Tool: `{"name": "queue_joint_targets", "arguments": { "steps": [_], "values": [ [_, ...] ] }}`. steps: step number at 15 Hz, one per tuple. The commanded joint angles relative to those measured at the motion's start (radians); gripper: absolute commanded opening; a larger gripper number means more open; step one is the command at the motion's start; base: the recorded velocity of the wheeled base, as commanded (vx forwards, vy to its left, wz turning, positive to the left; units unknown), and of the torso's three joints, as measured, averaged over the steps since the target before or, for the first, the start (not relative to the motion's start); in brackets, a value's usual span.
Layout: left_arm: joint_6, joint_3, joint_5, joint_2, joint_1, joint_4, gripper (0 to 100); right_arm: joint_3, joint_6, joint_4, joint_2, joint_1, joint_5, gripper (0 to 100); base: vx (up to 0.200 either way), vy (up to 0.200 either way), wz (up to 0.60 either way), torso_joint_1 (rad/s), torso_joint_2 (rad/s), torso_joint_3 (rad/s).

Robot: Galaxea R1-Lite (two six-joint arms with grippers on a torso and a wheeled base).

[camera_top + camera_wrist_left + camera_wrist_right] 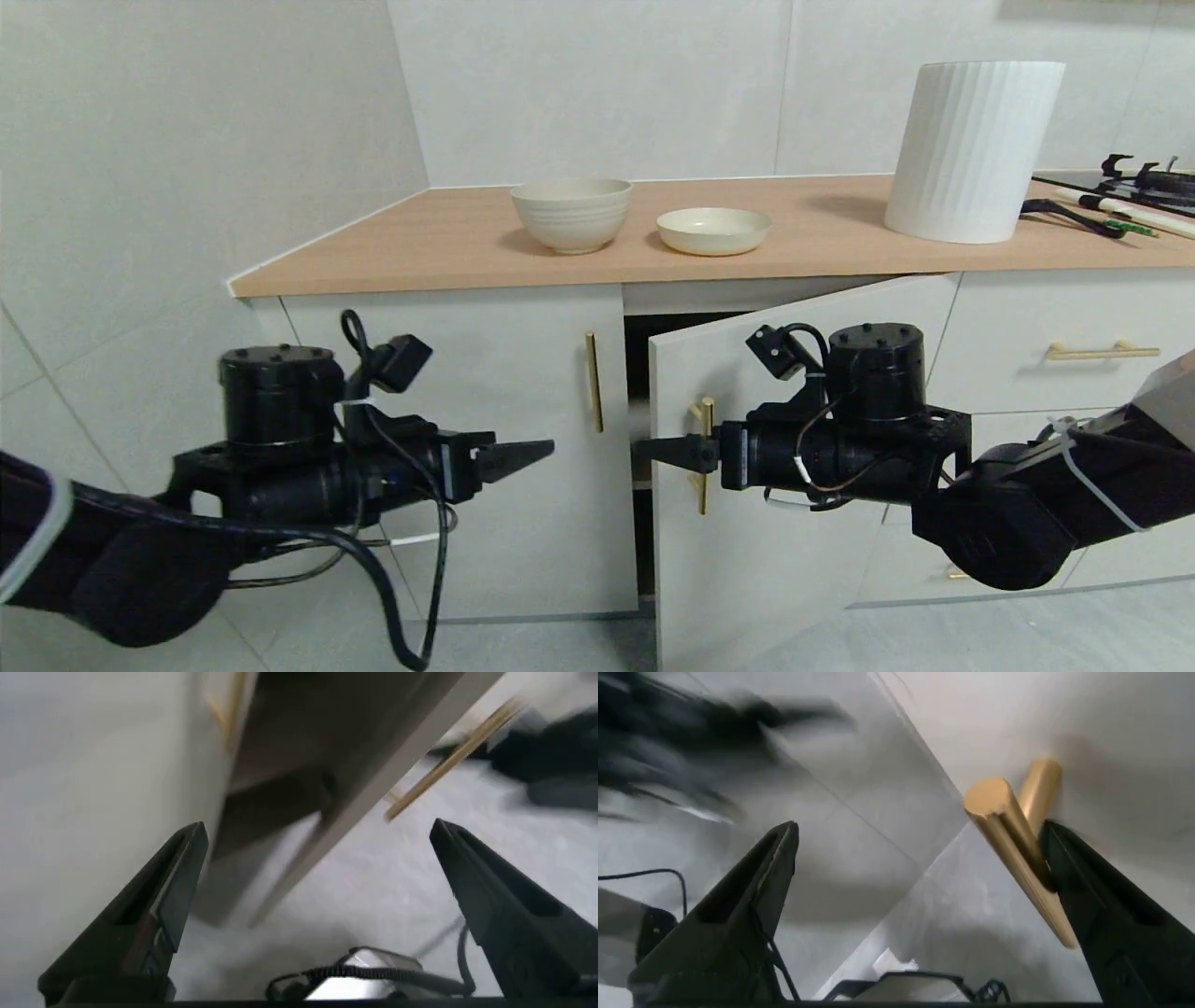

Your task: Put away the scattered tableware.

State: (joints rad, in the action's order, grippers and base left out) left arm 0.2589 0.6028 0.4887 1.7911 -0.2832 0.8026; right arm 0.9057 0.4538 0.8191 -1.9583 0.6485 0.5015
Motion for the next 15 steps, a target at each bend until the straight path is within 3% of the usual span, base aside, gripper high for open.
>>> {"name": "queue_joint_targets", "arguments": {
  "steps": [1, 3, 5, 7, 9, 11, 15],
  "values": [
    [0.013, -0.020, -0.018, 0.162, -0.070, 0.037, 0, -0.010, 0.000, 0.009, 0.009, 0.016, 0.006, 100, 0.000, 0.000, 0.00, 0.000, 0.00, 0.000],
    [0.013, 0.000, -0.024, 0.156, -0.085, 0.038, 0, -0.011, 0.000, 0.011, 0.012, 0.017, 0.006, 100, 0.000, 0.000, 0.00, 0.000, 0.00, 0.000],
    [0.014, 0.078, -0.024, 0.166, -0.086, 0.035, 0, -0.011, 0.000, 0.011, 0.012, 0.017, 0.006, 100, 0.000, 0.000, 0.00, 0.000, 0.00, 0.000],
    [0.042, 0.160, -0.022, 0.203, -0.086, 0.038, 0, -0.013, 0.002, 0.011, 0.013, 0.022, 0.006, 100, 0.000, 0.000, 0.00, 0.000, 0.00, 0.000],
    [0.049, 0.218, -0.010, 0.252, -0.088, 0.038, 0, -0.015, 0.002, 0.011, 0.015, 0.022, 0.006, 100, 0.000, 0.000, 0.00, 0.000, 0.00, 0.000],
    [0.057, 0.322, -0.012, 0.357, -0.122, 0.040, 0, -0.019, 0.000, 0.029, 0.013, 0.022, 0.005, 100, 0.000, 0.000, 0.00, 0.000, 0.00, 0.000],
    [0.063, 0.439, -0.045, 0.449, -0.209, 0.061, 0, -0.028, 0.000, 0.037, 0.015, 0.022, 0.005, 100, 0.000, 0.000, 0.00, 0.000, 0.00, 0.000]
  ]
}}
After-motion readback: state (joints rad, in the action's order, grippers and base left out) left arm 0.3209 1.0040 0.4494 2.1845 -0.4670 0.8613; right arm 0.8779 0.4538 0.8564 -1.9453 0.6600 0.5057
